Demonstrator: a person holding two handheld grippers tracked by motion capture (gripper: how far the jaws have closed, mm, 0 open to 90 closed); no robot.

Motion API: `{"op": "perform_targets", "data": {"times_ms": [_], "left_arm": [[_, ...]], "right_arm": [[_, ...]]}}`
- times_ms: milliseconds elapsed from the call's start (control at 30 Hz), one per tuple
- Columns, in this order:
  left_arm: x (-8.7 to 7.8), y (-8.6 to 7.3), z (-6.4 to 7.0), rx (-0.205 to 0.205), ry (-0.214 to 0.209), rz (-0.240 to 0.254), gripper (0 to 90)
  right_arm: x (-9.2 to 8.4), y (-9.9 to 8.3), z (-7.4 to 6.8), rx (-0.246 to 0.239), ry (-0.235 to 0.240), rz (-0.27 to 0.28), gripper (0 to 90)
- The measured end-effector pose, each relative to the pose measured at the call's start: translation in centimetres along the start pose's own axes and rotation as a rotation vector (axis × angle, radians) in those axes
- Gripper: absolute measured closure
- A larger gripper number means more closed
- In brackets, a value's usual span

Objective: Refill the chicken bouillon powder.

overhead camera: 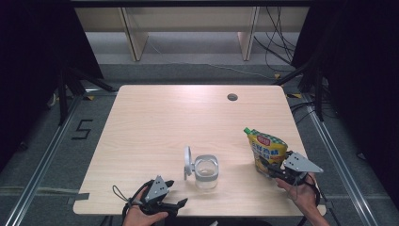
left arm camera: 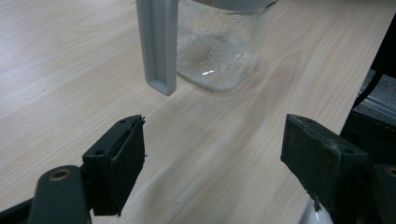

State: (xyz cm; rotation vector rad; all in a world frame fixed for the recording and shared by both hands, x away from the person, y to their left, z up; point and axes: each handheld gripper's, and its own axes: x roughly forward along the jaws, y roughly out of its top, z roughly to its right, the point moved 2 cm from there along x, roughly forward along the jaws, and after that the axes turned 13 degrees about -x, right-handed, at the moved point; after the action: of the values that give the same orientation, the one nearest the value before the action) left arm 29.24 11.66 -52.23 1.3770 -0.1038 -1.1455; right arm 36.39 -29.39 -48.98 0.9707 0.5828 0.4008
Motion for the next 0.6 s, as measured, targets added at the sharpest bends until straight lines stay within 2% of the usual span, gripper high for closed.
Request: {"op": "perform_targets", "data": {"times_ms": [67,100,167,233,267,333,400,433,467,500,533,567,600], "left_arm": [[0.0,0.0,0.0,-0.005,-0.001,0.004,21.0],[0.0,0.0,0.0,0.000,0.002,0.000,21.0],[0.0,0.0,0.0,0.003,0.003,-0.008,21.0],[0.0,0.0,0.0,0.001,-0.001,0.004,21.0],[0.1,0.0,0.0,-0.006,-0.004,0.008,21.0],[0.0,0.0,0.0,-0.005,0.000,0.003,21.0],[0.0,0.0,0.0,-0.004,-0.001,0.002,21.0],[0.0,0.0,0.0,-0.004,-0.003,0.007,21.0],[-0.1,0.1,0.0,0.006,0.005,-0.005,21.0],[0.0,0.1,0.2,-0.013,0.001,0.019,21.0],[-0.1,0.1,0.2,-0.014,-0.001,0.014,21.0],[-0.1,0.1,0.2,-0.014,0.001,0.016,21.0],[-0.1,0.1,0.1,-0.006,0.004,0.011,21.0]], "right_arm": [[-0.1,0.3,-0.4,-0.014,-0.001,-0.010,45.4],[-0.1,0.4,-0.4,-0.039,0.002,-0.012,45.4],[-0.2,0.7,-0.8,-0.047,-0.003,-0.023,45.5],[-0.4,1.2,-1.0,-0.107,-0.012,-0.029,45.6],[-0.6,1.4,-1.1,-0.139,-0.015,-0.020,45.6],[-1.0,2.0,-1.3,-0.144,-0.021,-0.013,45.7],[-1.4,2.5,-1.4,-0.185,-0.016,-0.005,45.7],[-1.7,2.8,-1.6,-0.187,-0.014,0.005,45.7],[-1.9,3.1,-1.8,-0.223,-0.013,0.007,45.7],[-2.0,3.4,-2.1,-0.279,-0.024,-0.021,45.7],[-2.1,3.7,-2.4,-0.336,-0.033,-0.027,45.7],[-2.1,3.9,-2.7,-0.370,-0.031,-0.026,45.7],[-2.2,4.1,-2.9,-0.371,-0.025,-0.028,45.7]]}}
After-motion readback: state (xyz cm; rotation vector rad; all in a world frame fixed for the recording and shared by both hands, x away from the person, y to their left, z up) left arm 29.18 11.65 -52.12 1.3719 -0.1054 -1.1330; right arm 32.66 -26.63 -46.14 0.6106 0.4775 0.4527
